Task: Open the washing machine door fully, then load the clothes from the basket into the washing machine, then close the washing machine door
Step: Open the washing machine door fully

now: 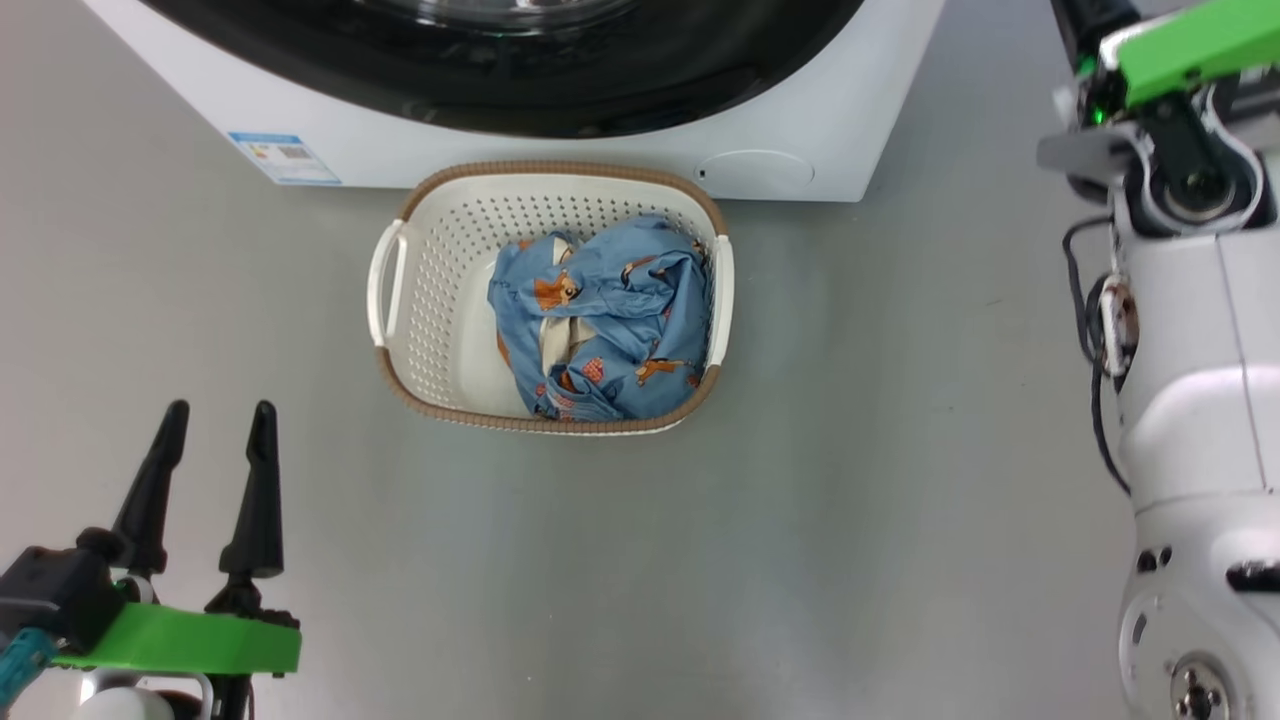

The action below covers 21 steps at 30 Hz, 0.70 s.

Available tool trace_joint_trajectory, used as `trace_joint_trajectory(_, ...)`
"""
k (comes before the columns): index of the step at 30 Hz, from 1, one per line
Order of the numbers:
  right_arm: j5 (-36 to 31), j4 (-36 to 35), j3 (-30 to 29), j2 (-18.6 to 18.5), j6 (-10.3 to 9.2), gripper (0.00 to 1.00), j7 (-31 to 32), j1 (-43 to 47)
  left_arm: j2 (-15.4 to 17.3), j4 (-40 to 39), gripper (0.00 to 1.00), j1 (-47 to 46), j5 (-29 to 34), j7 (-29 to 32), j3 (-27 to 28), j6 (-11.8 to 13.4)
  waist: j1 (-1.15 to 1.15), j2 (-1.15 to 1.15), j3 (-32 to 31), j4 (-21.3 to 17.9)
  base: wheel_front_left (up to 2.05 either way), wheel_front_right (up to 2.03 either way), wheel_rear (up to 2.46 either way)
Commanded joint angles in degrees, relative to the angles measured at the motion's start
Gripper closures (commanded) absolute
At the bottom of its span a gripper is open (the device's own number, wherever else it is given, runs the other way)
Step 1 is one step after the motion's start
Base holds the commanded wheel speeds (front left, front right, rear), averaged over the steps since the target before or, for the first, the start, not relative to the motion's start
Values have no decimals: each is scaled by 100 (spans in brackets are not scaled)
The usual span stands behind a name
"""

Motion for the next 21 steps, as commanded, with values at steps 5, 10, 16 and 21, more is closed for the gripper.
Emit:
trace_joint_trajectory(5, -215, 95, -98, 97, -5, 100, 189, -585, 205, -125, 0, -185, -66, -52, 137, -18, 0, 0, 92, 106, 0, 0, 0)
trace_joint_trajectory(10, -390, 387, -246, 97, -5, 100, 330, -1014, 207, -130, 0, -213, -89, -52, 98, -18, 0, 0, 166, 172, 0, 0, 0)
trace_joint_trajectory(16, -591, 761, -379, 97, -5, 100, 328, -1549, 190, -167, 0, -288, -132, -52, 15, -18, 0, 0, 301, 239, 0, 0, 0)
trace_joint_trajectory(21, -781, 1152, -386, 97, -5, 100, 298, -1998, 164, -191, 0, -399, -199, -52, -68, -18, 0, 0, 464, 324, 0, 0, 0)
